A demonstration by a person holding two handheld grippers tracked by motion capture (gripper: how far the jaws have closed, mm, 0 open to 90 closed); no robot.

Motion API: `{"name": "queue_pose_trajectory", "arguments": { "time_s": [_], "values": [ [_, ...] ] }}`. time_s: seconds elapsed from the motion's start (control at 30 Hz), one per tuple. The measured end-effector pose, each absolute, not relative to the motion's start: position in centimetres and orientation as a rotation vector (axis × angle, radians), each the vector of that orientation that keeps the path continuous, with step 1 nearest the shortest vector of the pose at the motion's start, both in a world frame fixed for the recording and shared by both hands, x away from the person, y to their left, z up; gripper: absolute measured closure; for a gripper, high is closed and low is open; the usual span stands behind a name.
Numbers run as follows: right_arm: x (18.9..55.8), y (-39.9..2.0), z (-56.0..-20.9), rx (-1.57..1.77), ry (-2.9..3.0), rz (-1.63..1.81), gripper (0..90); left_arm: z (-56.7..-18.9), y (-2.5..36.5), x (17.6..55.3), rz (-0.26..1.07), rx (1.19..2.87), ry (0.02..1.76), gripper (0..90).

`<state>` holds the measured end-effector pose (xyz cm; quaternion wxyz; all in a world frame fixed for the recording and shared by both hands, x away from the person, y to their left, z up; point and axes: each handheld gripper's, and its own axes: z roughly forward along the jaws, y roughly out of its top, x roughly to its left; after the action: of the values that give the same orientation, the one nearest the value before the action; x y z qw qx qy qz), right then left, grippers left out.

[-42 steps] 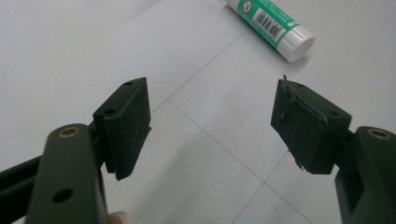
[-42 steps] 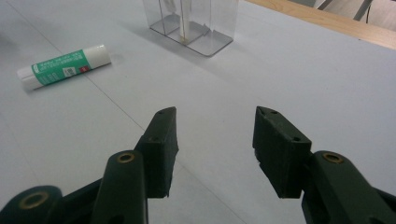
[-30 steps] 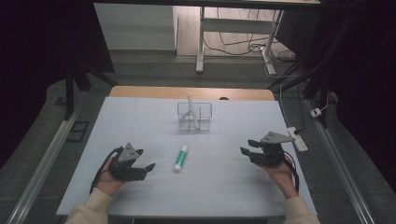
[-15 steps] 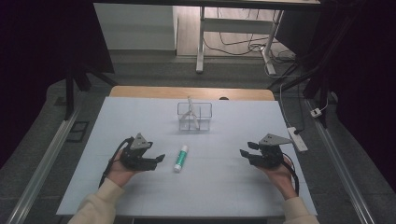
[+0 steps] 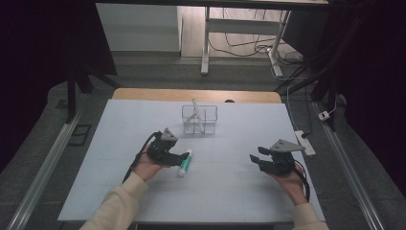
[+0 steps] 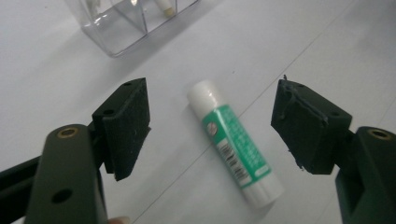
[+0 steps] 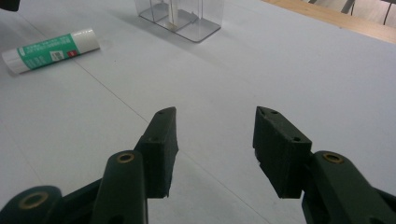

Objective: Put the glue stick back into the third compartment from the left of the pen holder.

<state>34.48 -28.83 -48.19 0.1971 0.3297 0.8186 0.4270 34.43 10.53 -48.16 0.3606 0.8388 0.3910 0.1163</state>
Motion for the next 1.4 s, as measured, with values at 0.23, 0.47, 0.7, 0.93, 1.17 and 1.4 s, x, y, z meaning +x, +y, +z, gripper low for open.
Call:
{"name": "queue_pose_trajectory", "arguments": {
  "time_s": [0.23, 0.47, 0.7, 0.93, 1.17, 1.4],
  "values": [
    [34.5, -28.8, -48.3, 0.920, 2.291, 1.191, 49.4, -48.6, 9.3, 35.7, 0.266, 2.181, 1.036, 27.2],
    [34.5, -28.8, -48.4, 0.923, 2.295, 1.178, 49.3, -49.2, 8.5, 36.6, 0.246, 2.222, 1.053, 29.5],
    [34.5, -28.7, -48.5, 0.929, 2.300, 1.169, 49.0, -50.1, 8.4, 37.3, 0.199, 2.242, 1.078, 33.0],
    [34.6, -28.7, -48.6, 0.934, 2.305, 1.160, 48.3, -50.8, 7.8, 37.9, 0.195, 2.284, 1.094, 36.1],
    [34.6, -28.7, -48.6, 0.937, 2.301, 1.162, 48.3, -51.7, 7.1, 38.3, 0.200, 2.332, 1.120, 41.8],
    [34.7, -28.8, -48.7, 0.941, 2.303, 1.155, 48.3, -51.8, 6.3, 38.4, 0.211, 2.363, 1.121, 52.3]
  ]
}}
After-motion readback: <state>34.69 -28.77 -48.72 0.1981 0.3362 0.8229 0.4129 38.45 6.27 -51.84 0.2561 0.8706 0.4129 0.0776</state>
